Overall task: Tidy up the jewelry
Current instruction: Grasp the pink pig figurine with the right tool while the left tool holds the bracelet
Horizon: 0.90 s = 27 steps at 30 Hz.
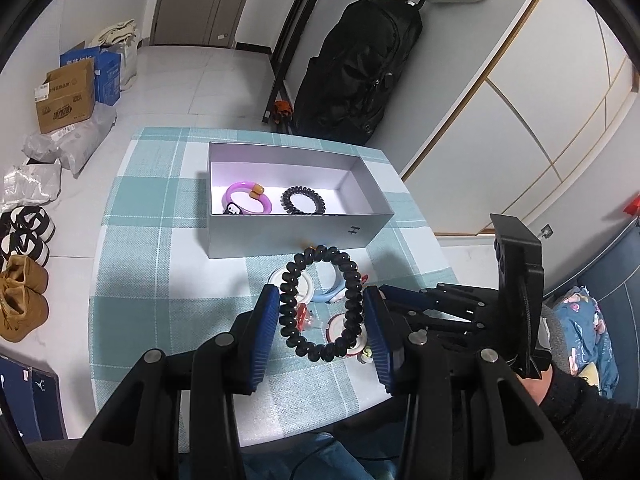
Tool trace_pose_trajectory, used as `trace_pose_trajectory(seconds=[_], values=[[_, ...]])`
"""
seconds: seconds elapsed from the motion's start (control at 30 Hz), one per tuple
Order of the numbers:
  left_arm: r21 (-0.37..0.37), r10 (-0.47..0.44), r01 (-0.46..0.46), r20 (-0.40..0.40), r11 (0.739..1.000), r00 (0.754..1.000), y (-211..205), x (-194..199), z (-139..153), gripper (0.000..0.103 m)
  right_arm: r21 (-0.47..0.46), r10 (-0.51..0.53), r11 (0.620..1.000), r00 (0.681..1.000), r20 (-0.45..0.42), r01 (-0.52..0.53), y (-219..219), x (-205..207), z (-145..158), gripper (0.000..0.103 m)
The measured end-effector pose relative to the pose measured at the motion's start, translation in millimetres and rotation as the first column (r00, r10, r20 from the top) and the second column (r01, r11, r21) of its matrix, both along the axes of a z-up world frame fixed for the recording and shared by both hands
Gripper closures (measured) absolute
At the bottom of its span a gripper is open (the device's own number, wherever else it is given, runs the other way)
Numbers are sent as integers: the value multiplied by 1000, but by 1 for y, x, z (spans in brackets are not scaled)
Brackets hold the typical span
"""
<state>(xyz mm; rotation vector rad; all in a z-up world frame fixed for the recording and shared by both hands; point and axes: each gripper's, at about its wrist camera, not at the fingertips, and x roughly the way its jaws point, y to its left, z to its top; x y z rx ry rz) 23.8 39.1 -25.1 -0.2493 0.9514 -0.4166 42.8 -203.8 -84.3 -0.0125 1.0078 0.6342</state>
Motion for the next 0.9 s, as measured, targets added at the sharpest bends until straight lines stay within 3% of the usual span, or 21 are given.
trace_pose_trajectory(seconds=[0.9], values=[[-3, 82, -82, 67, 997, 994, 1, 27, 4, 66, 188, -78, 980, 994, 72, 63, -23, 12, 45, 83]])
